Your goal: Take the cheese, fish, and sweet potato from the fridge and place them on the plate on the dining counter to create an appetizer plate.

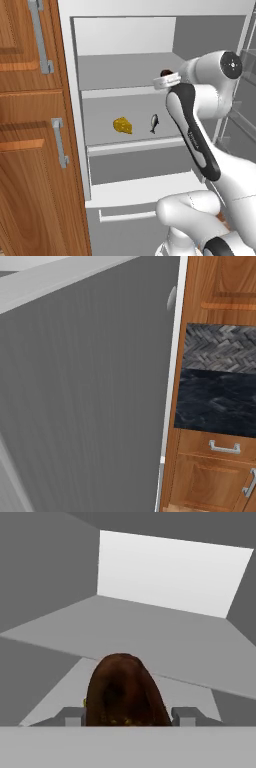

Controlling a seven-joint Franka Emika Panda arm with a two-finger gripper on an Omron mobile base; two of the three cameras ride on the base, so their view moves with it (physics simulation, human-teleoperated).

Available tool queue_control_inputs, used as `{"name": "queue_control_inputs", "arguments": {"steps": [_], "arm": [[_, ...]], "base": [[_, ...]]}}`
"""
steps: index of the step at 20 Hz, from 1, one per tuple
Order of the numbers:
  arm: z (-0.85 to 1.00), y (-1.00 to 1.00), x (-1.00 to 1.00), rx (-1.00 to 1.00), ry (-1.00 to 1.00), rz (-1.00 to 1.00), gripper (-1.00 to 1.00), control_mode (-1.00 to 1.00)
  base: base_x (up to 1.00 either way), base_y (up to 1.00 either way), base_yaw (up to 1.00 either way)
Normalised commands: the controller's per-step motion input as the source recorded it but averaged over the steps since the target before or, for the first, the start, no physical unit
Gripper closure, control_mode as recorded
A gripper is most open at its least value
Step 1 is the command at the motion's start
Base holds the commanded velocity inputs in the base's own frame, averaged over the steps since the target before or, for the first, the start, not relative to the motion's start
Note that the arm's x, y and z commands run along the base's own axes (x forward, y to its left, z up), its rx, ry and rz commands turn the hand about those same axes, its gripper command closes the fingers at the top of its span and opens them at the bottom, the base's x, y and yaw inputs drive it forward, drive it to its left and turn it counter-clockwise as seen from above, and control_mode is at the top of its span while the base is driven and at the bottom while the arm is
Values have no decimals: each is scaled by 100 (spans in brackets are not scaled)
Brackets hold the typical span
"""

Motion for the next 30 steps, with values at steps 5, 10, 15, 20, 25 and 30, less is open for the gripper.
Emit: {"name": "queue_control_inputs", "arguments": {"steps": [5,10,15,20,25,30], "arm": [[0,0,0,0,0,0,100,100],[0,0,0,0,0,0,100,100],[0,0,0,0,0,0,100,100],[0,0,0,0,0,0,100,100],[0,0,0,0,0,0,100,100],[0,0,0,0,0,0,100,100]], "base": [[-68,0,0],[-95,0,0],[-100,2,-3],[-100,0,-2],[-100,0,-2],[-100,0,0]]}}
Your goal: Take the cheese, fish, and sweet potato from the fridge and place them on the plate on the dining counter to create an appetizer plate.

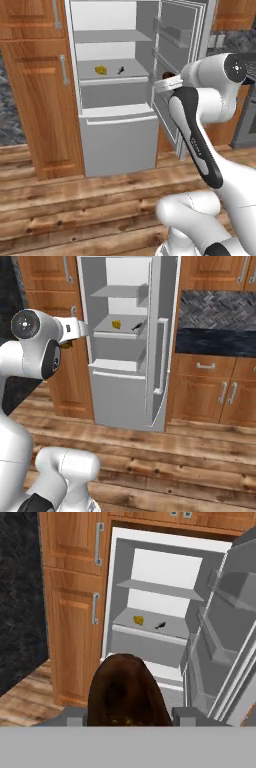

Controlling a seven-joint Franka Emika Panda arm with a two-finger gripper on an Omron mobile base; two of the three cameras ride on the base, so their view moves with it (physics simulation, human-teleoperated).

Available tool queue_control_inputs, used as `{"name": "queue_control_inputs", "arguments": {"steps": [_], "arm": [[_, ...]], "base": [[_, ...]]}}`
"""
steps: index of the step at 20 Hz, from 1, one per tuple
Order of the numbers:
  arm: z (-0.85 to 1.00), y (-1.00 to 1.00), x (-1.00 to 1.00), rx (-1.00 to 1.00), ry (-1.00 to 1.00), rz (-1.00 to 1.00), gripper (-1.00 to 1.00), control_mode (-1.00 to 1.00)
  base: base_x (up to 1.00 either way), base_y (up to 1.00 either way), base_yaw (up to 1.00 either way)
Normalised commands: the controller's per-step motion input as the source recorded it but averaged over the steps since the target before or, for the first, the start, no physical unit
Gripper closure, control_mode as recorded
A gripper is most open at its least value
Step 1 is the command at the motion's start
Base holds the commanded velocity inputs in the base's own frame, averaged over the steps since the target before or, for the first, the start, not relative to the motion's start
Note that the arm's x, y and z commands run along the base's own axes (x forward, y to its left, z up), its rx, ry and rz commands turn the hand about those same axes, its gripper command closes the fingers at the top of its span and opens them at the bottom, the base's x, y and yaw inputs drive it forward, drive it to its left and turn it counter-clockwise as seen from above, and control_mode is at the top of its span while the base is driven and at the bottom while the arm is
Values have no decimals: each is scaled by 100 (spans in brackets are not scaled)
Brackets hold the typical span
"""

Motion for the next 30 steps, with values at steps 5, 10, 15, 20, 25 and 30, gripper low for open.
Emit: {"name": "queue_control_inputs", "arguments": {"steps": [5,10,15,20,25,30], "arm": [[0,0,0,0,0,0,100,100],[0,0,0,0,0,0,100,100],[0,0,0,0,0,0,100,100],[0,0,0,0,0,0,100,100],[0,0,0,0,0,0,100,100],[0,0,0,0,0,0,100,100]], "base": [[-100,-1,0],[-100,-24,-3],[-100,-31,-3],[-100,-37,0],[-100,-45,0],[-100,-55,0]]}}
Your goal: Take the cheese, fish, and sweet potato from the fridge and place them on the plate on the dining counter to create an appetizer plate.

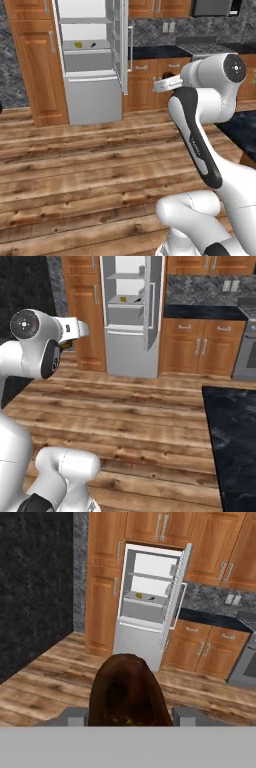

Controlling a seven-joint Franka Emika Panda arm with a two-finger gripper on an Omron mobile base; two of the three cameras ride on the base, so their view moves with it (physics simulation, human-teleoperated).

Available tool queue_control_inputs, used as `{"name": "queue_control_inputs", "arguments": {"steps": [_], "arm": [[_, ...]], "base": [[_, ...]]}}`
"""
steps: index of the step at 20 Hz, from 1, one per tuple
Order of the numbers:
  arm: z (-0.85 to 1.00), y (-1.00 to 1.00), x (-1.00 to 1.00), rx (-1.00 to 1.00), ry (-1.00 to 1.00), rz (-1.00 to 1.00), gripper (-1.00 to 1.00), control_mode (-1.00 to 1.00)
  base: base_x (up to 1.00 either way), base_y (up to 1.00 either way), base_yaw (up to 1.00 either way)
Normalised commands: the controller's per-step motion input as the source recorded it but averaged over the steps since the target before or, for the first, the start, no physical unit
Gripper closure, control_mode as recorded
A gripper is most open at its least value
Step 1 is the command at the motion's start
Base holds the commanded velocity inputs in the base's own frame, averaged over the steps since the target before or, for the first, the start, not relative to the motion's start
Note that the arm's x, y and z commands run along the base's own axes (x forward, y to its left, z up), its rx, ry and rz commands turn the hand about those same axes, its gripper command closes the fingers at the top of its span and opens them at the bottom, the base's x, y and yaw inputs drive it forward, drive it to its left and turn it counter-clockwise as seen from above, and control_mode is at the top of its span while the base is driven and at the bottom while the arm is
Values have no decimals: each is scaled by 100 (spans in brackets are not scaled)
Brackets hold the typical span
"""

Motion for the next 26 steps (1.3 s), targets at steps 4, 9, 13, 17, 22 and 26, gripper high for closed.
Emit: {"name": "queue_control_inputs", "arguments": {"steps": [4,9,13,17,22,26], "arm": [[0,0,0,0,0,0,100,100],[0,0,0,0,0,0,100,100],[0,0,0,0,0,0,100,100],[0,0,0,0,0,0,100,100],[0,0,0,0,0,0,100,100],[0,0,0,0,0,0,100,100]], "base": [[-100,-52,-1],[-100,-58,-1],[-100,-63,-2],[-100,-62,-2],[-100,-60,-2],[-82,-67,-1]]}}
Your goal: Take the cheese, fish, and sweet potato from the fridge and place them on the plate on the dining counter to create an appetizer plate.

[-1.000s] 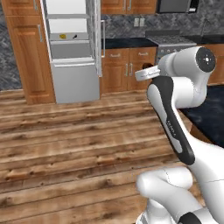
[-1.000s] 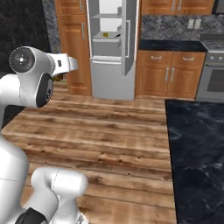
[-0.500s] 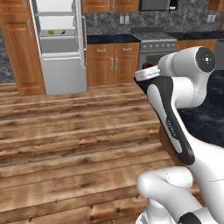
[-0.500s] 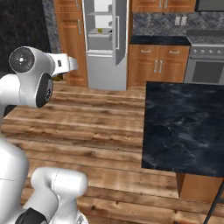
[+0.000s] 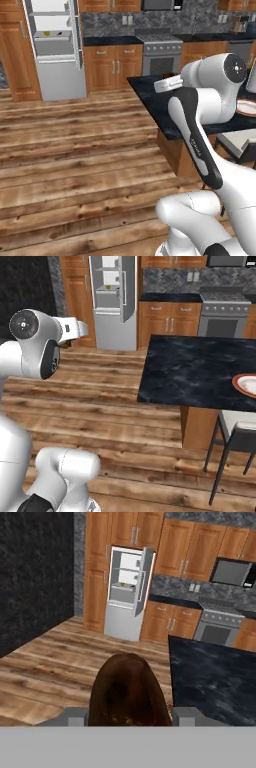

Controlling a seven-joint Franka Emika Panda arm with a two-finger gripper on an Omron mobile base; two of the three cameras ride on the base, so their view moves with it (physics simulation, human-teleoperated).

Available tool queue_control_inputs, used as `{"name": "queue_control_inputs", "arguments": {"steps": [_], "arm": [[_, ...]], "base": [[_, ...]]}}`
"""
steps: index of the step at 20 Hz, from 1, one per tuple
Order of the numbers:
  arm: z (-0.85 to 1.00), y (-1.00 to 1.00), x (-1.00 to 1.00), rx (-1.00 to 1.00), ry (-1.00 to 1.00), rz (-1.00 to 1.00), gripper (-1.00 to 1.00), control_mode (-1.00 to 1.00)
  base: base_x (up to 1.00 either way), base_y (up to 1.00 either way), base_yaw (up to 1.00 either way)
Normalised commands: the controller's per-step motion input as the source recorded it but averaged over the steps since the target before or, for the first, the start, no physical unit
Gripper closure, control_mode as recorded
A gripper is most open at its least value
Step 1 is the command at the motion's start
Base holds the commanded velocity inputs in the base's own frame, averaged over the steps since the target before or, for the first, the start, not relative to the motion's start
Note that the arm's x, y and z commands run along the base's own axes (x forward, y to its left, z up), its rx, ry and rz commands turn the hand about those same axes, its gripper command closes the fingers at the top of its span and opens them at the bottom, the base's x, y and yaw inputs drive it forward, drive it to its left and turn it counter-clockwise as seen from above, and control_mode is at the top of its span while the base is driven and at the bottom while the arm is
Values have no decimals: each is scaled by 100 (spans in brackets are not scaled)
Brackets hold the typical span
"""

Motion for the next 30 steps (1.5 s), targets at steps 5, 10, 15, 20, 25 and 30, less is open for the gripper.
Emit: {"name": "queue_control_inputs", "arguments": {"steps": [5,10,15,20,25,30], "arm": [[0,0,0,0,0,0,100,100],[0,0,0,0,0,0,100,100],[0,0,0,0,0,0,100,100],[0,0,0,0,0,0,100,100],[0,0,0,0,0,0,100,100],[0,0,0,0,0,0,100,100]], "base": [[-23,-74,0],[0,-78,-2],[0,-93,-1],[0,-94,0],[1,-82,0],[43,-35,0]]}}
